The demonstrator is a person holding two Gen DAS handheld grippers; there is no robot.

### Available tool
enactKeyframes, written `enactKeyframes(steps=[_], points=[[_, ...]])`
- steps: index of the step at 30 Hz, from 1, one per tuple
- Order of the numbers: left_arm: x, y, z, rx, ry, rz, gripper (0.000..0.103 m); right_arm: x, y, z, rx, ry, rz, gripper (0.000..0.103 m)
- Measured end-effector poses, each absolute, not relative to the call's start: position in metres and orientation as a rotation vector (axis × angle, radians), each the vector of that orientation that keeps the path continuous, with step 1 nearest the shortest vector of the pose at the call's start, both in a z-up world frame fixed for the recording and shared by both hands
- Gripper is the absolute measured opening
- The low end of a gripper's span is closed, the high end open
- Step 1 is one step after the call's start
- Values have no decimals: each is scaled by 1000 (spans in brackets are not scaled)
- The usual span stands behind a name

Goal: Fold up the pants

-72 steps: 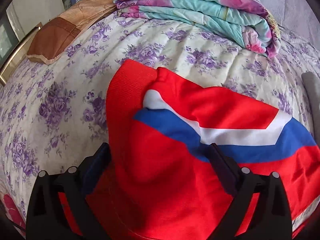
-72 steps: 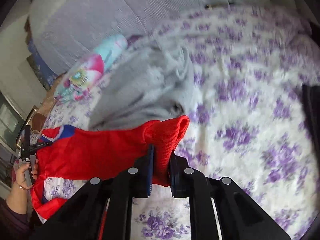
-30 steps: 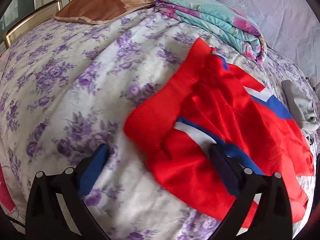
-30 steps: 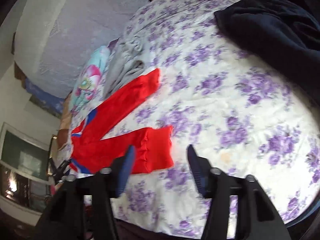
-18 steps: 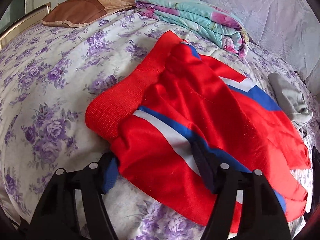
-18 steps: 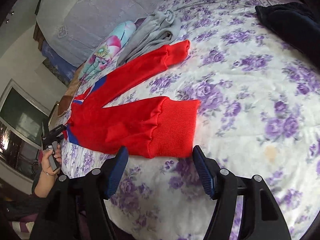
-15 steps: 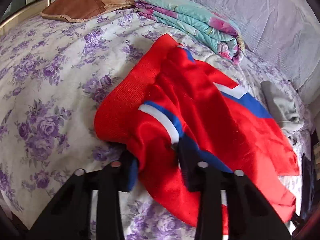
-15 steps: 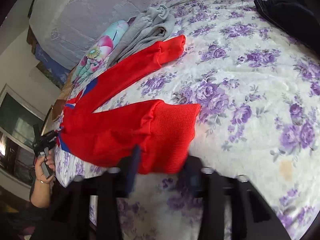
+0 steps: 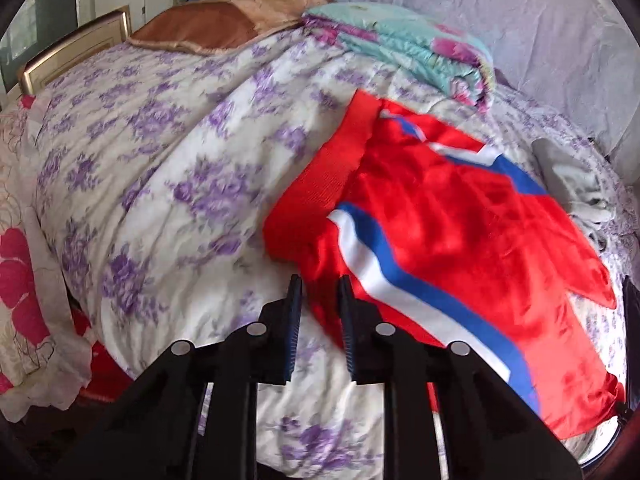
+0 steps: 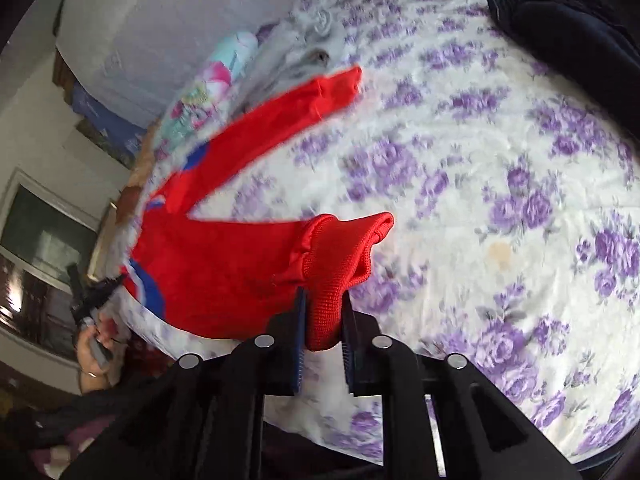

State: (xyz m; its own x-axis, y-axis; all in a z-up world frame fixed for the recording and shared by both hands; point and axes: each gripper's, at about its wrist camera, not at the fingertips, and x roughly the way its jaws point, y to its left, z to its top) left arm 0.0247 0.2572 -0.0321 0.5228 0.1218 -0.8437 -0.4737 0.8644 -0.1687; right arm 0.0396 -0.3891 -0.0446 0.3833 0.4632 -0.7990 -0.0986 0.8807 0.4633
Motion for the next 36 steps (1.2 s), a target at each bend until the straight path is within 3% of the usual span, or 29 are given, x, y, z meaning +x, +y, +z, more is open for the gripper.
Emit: enactKeyframes(steps=[1, 3, 5, 6, 9, 13, 19, 20, 22, 23, 27, 32, 35, 36], points=[[21, 262, -38, -427, 973, 374, 33, 41, -387, -49, 307, 1145, 309, 29], [15, 270, -31, -439, 954, 395, 51, 46, -396, -37, 265, 1078, 212, 54], [10, 276, -8, -420, 901, 439, 55, 51, -408, -11, 295, 939, 192, 74], [9, 279, 7, -399, 865, 478, 60, 57, -413, -1, 324, 880, 218, 76], [20, 289, 46, -358, 771, 533, 80, 100, -416, 11, 391, 839, 281, 76], [78, 291, 59, -336, 755, 474, 84, 177, -401, -1, 410, 858, 278, 75], [186, 310, -10, -415, 935, 430, 85, 260, -356, -50, 429, 991, 282, 73], [199, 313, -25, -449, 972, 413, 85, 267, -346, -56, 396, 1016, 293, 42], [215, 312, -43, -483, 1012, 401, 85, 272, -332, -59, 301, 1020, 285, 30], [219, 307, -47, -468, 1015, 409, 85, 269, -332, -53, 288, 995, 286, 11], [229, 285, -47, -375, 994, 382, 85, 270, -364, -25, 262, 903, 180, 11], [248, 265, -55, -325, 1004, 355, 86, 292, -387, -34, 261, 940, 125, 11], [258, 257, -64, -280, 1010, 374, 96, 298, -381, -63, 225, 1005, 110, 20], [259, 256, -64, -273, 1009, 378, 96, 292, -380, -60, 213, 975, 105, 32]])
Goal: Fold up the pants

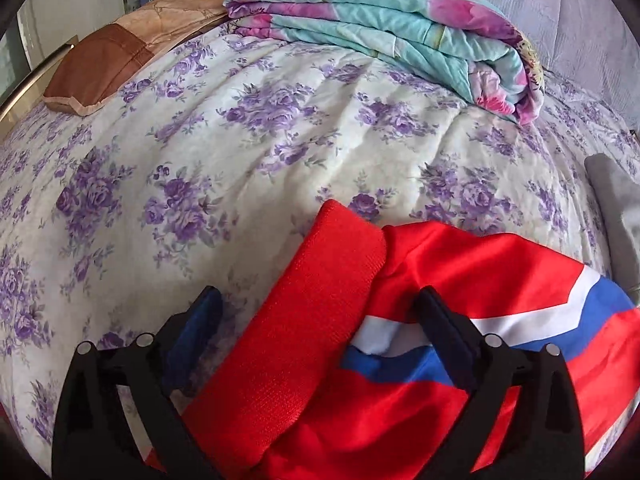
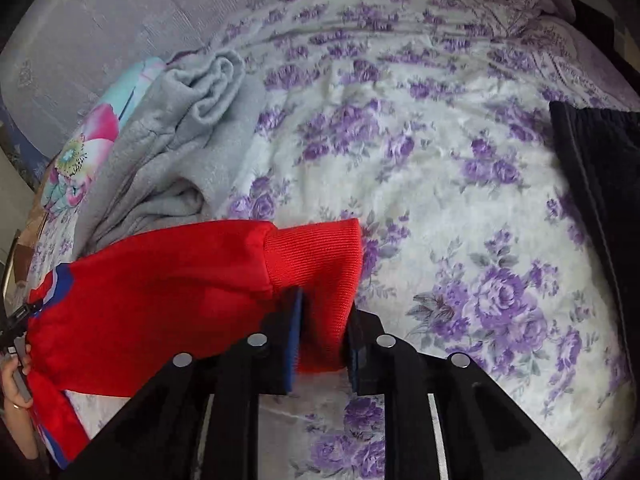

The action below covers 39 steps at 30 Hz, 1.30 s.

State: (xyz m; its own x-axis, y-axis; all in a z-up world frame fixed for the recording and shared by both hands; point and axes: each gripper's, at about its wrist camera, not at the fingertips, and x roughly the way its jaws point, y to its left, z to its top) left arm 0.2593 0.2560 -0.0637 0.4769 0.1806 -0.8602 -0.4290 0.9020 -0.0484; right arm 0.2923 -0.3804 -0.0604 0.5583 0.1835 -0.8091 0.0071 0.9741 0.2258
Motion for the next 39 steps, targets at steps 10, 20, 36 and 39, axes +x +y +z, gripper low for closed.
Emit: enactKeyframes(steps=[10, 20, 36, 39], points=[[131, 267, 0, -392, 914, 252, 95, 123, -421, 0, 322, 917, 193, 81], [56, 255, -57, -453, 936, 258, 95, 29, -366, -59, 274, 1003, 330, 30], [29, 218, -54, -389, 970, 237, 36, 15, -420, -55, 259, 1043, 202, 35], [15, 229, -35, -398, 959, 272, 60, 11, -420, -24, 160, 931, 74, 46]])
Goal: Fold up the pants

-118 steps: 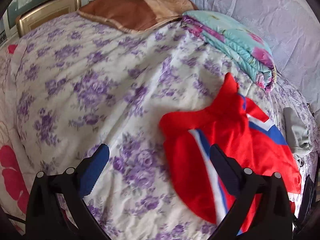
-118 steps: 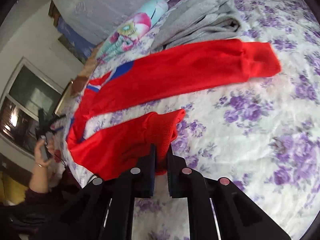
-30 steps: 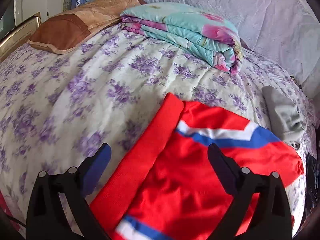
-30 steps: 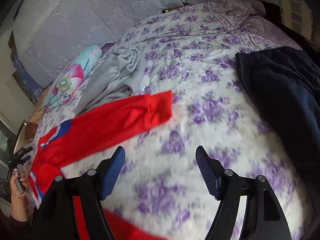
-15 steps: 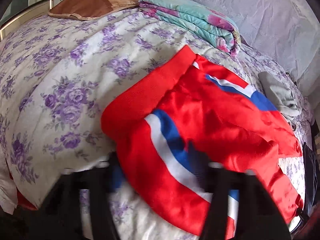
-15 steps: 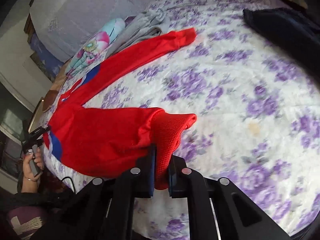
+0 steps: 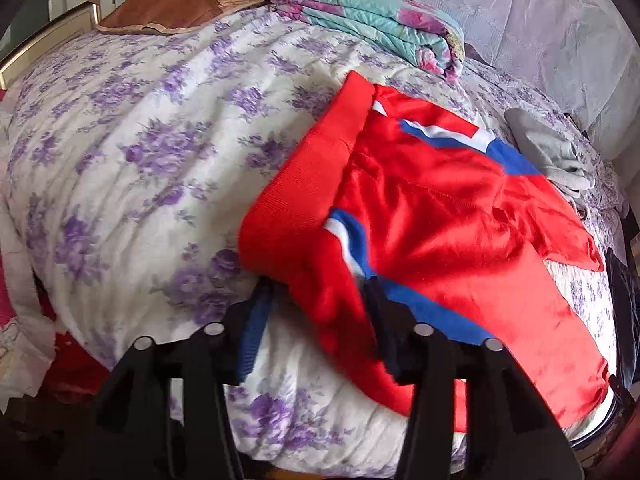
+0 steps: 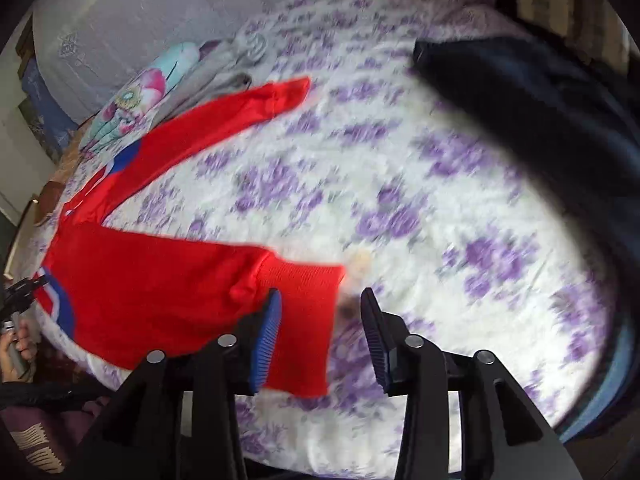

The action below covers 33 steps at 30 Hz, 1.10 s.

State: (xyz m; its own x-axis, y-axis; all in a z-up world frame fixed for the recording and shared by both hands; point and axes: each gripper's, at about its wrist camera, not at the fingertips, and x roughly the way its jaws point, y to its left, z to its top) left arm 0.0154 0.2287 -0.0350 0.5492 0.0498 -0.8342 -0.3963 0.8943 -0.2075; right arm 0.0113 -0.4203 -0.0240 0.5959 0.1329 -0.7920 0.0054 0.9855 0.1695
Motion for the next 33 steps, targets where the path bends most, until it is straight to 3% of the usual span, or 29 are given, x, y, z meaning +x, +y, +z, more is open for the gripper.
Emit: enactKeyframes(steps=[3, 7, 11, 14, 22, 27, 33], points=[[-6, 241, -1, -361, 879, 347, 69, 5, -412, 14, 127, 794, 103, 50], [-4, 228, 26, -323, 805, 284, 76, 22, -372, 16, 173, 867, 376, 53], [39, 195, -31, -206, 948, 238, 79, 55, -346, -52, 178, 1132, 337, 54], [43, 197, -61, -161, 970, 308, 96, 57, -350, -53, 227, 1134, 352, 54], [86, 248, 37, -305, 809, 203, 96, 121, -247, 68, -136, 838, 591, 64], [189, 283, -8, -469, 986, 207, 96, 208, -114, 60, -395, 848, 723, 64], [242, 277, -56, -489, 1127, 235, 95, 288, -14, 11, -584, 906, 723, 64]])
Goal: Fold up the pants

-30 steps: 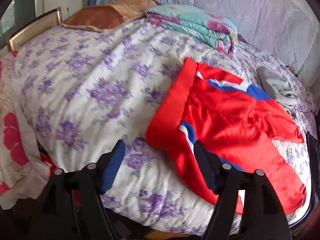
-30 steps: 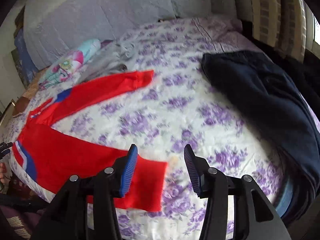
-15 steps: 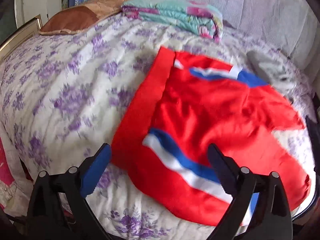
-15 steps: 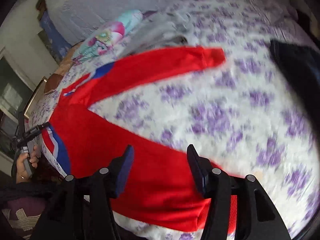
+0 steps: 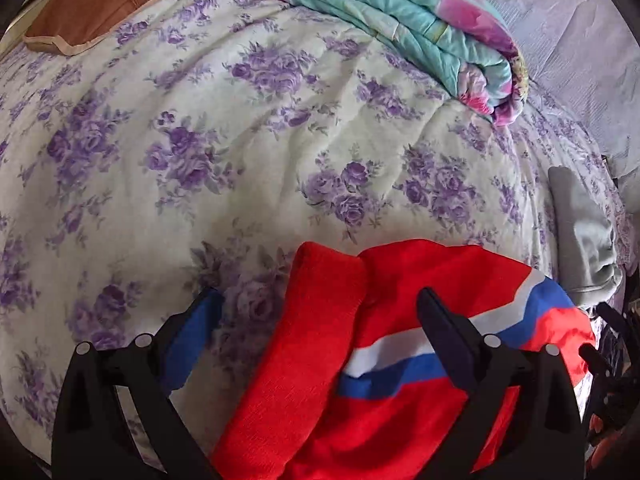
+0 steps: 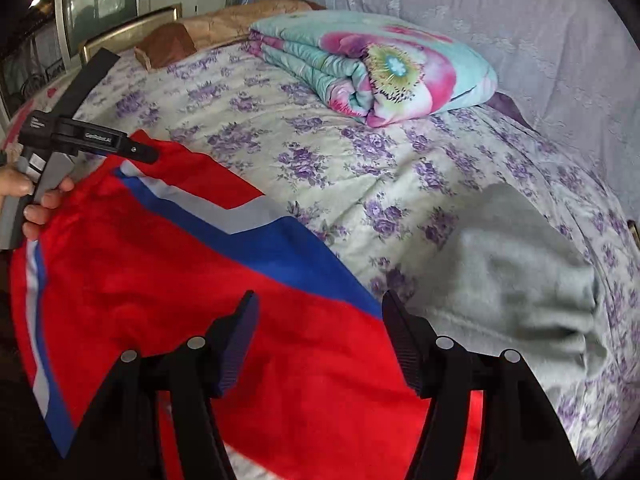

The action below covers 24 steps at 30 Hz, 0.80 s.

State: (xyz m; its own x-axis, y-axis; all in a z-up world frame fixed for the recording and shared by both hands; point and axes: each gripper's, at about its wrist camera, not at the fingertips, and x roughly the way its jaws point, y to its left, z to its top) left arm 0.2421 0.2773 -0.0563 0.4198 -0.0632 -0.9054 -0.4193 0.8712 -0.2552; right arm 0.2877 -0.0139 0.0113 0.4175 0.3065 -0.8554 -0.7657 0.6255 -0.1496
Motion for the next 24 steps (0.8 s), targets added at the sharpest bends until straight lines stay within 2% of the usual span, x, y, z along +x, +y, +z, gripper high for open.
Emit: enactKeyframes(steps=[2, 3, 4, 5, 6, 12, 14, 16, 17, 18, 20, 24], points=[[248, 272, -60, -453, 1123, 259, 95, 308, -1, -11, -626, 935, 678, 64], [249, 270, -61, -439, 1116, 275, 85, 319, 2, -22, -645, 956, 651, 60], [250, 269, -59, -420, 1105, 285, 75, 327, 4, -34, -660, 998, 627, 46], [251, 269, -57, -423, 1099, 264, 55, 333, 4, -45, -651, 1074, 643, 4], [250, 270, -53, -453, 1092, 222, 39, 333, 2, -45, -622, 1104, 667, 4], [220, 263, -3, -418, 973, 116, 32, 271, -34, 36, -522, 911, 795, 4], [201, 251, 19, -363, 917, 35, 32, 231, -51, 60, -517, 843, 852, 4], [176, 241, 33, -304, 879, -45, 37, 183, -66, 77, -523, 787, 922, 4], [160, 241, 37, -292, 864, -48, 51, 164, -71, 81, -518, 776, 962, 4], [144, 245, 37, -302, 867, -43, 72, 142, -77, 81, -514, 770, 997, 4], [114, 258, 33, -384, 871, -30, 87, 100, -82, 68, -500, 784, 1074, 4], [53, 280, 9, -640, 891, -40, 87, 53, -79, 15, -469, 872, 1128, 4]])
